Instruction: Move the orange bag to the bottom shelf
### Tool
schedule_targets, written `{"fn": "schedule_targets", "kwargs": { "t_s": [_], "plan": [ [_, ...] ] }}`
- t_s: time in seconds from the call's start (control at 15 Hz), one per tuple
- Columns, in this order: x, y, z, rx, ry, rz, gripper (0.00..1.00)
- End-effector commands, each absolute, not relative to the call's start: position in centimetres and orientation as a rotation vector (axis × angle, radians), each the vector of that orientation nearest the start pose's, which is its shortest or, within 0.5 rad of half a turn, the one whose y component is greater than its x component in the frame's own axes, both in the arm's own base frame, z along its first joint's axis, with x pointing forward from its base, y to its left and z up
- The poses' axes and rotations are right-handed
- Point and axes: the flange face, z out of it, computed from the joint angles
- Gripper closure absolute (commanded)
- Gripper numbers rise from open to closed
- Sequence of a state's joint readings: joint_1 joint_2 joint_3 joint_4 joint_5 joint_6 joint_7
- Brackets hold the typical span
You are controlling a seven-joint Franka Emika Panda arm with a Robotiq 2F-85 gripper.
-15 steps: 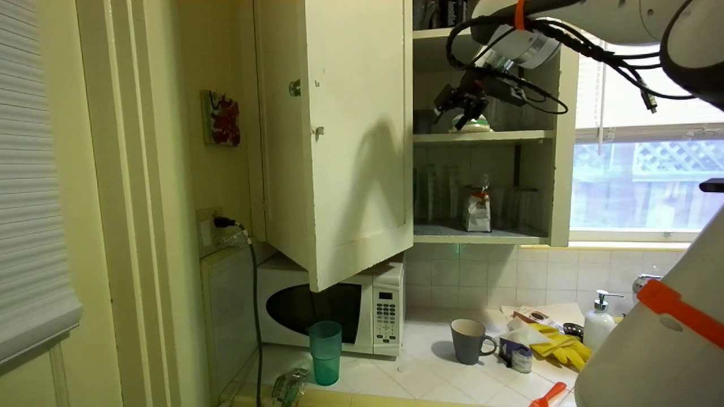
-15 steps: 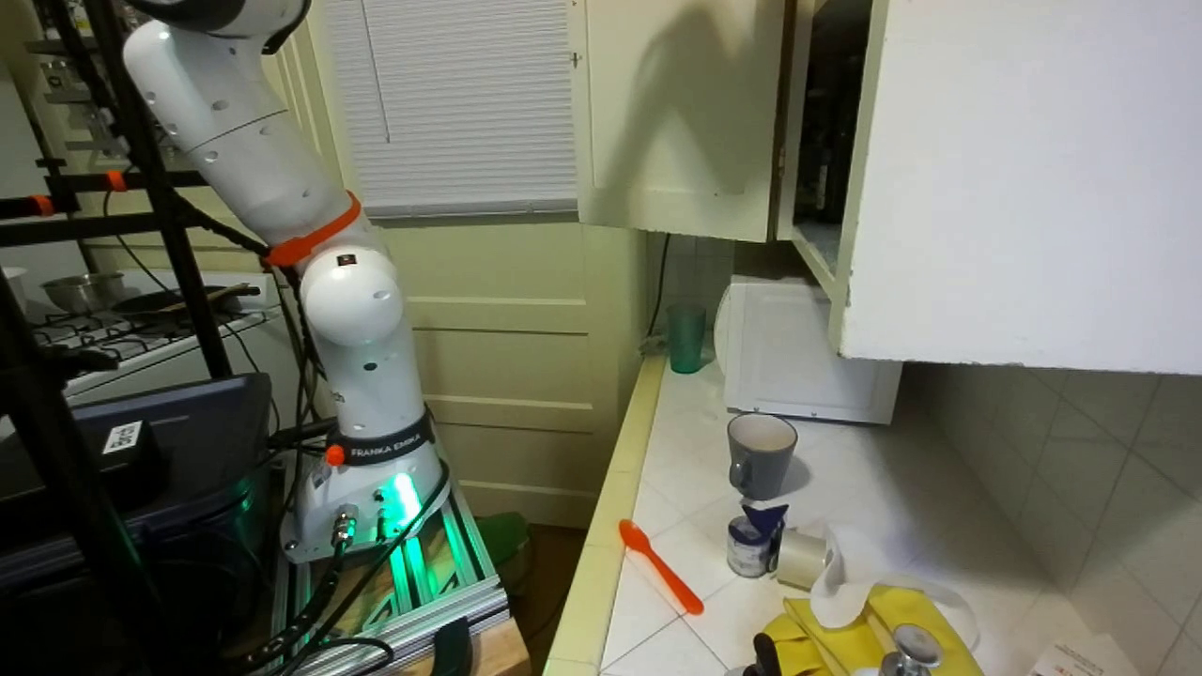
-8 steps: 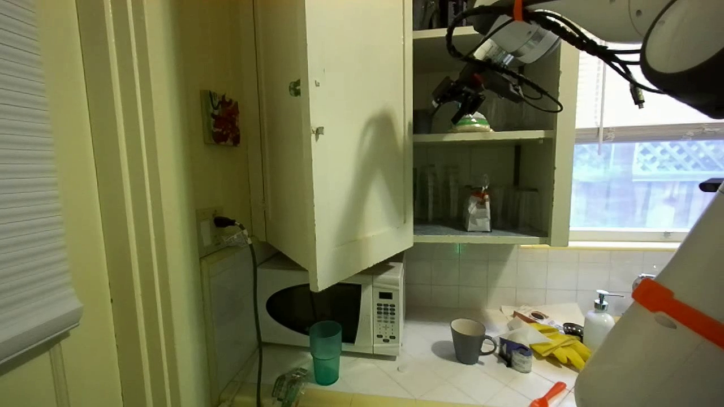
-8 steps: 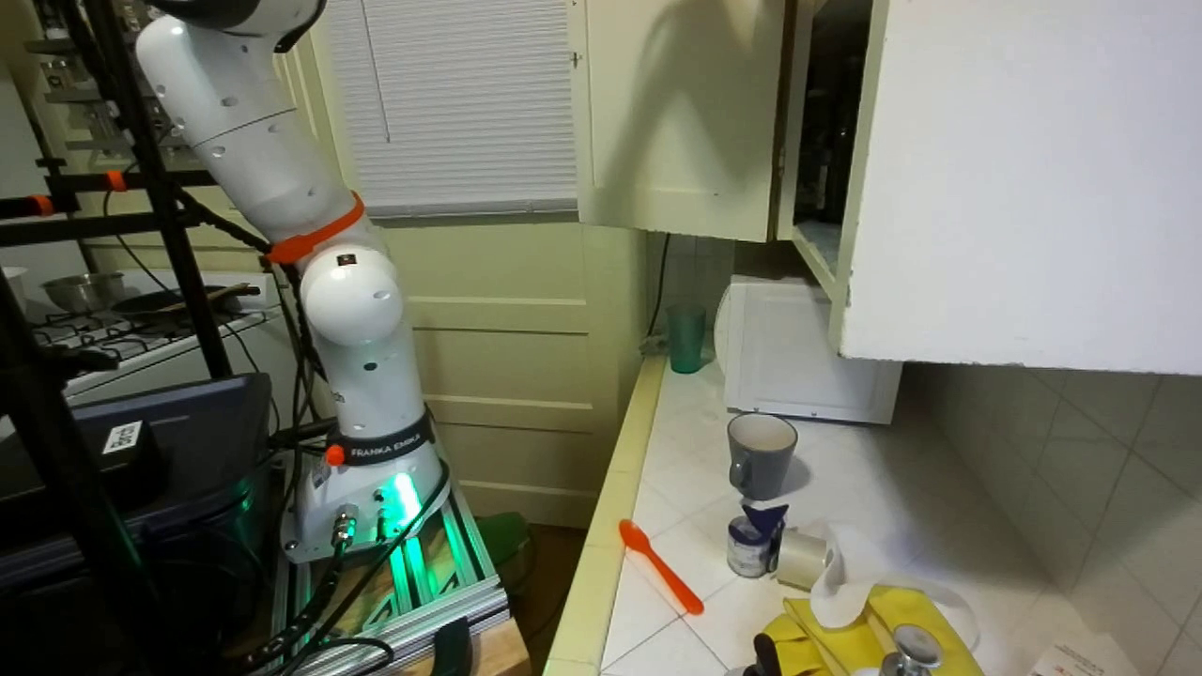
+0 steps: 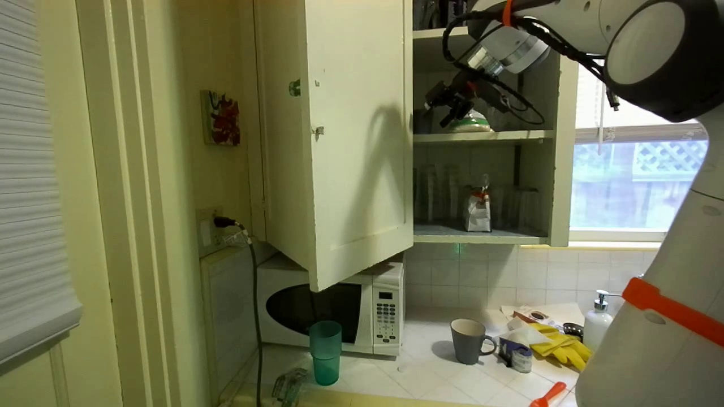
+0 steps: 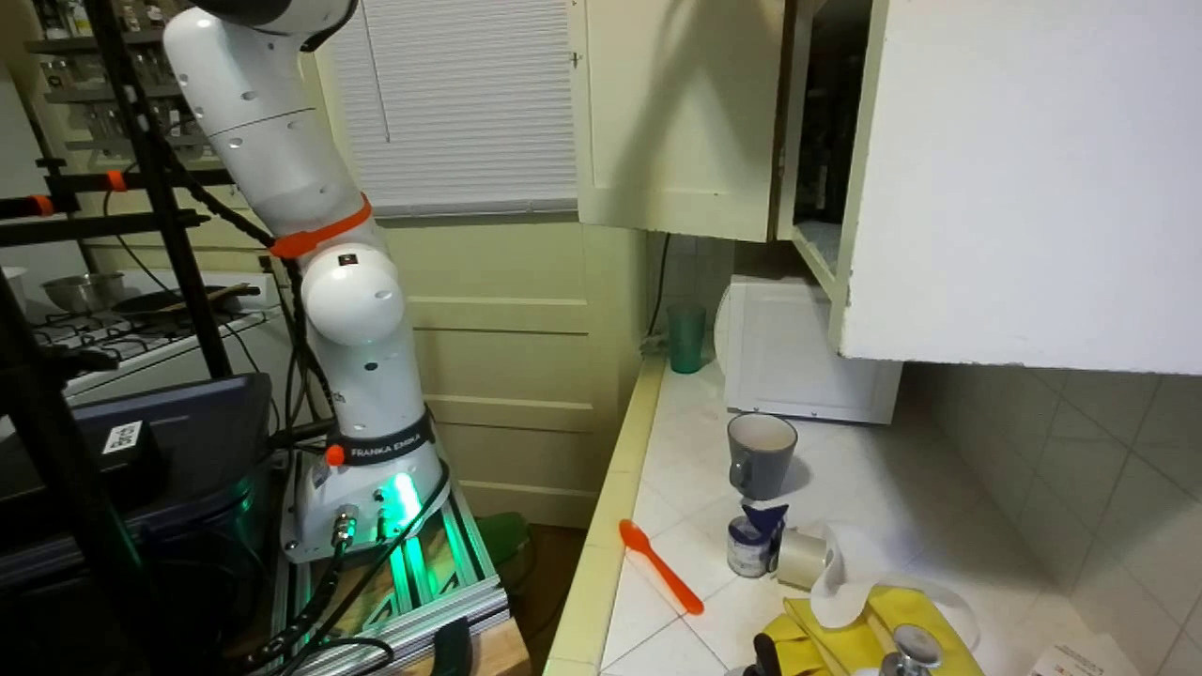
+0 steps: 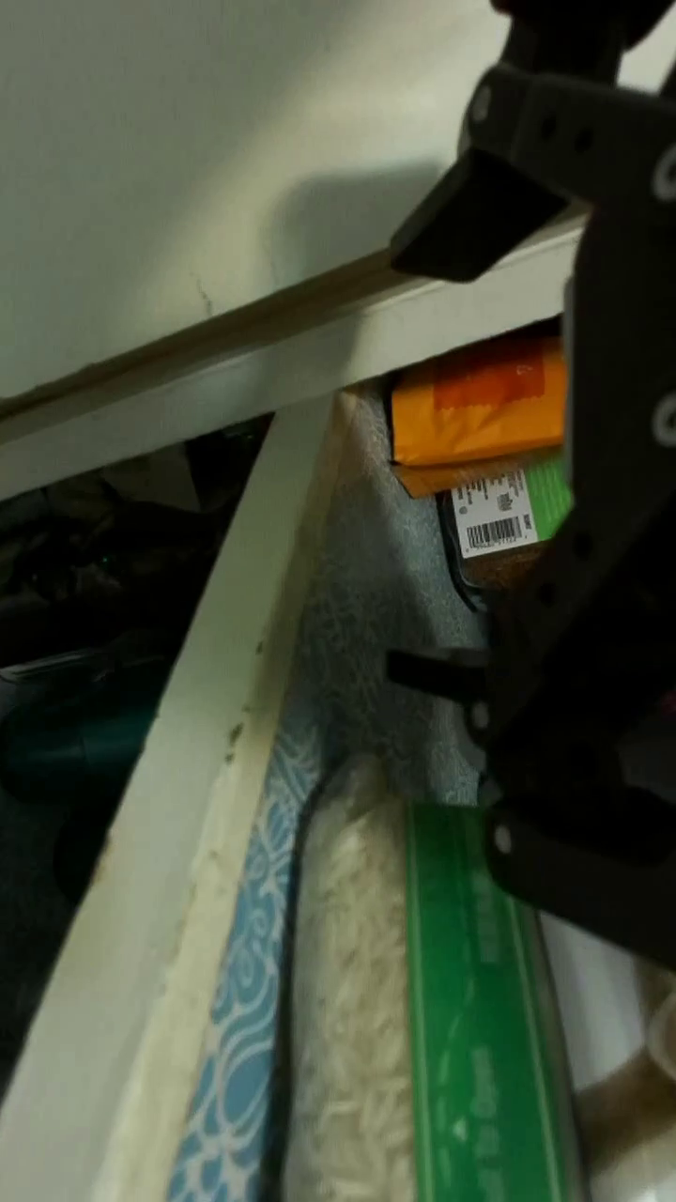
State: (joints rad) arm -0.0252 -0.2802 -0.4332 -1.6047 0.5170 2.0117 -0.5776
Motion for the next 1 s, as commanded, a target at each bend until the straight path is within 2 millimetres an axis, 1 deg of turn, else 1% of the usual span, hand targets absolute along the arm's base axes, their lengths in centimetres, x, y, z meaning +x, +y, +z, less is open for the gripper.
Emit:
{"fn": "schedule_targets", "kwargs": {
  "t_s": [0.0,0.33,0.67,0.93],
  "plan": [
    [44.5,-23.6,80.5,-2.601,-0.106,-1.222,0.00],
    [46.1,-24.0,80.7,-2.581,-0.142,-1.234,0.00],
    [47.4,-25.0,81.0,-2.602,-0.171,-1.272,0.00],
    [48.4,-25.4,80.7,-2.558,-0.227,-1.291,0.00]
  ]
}}
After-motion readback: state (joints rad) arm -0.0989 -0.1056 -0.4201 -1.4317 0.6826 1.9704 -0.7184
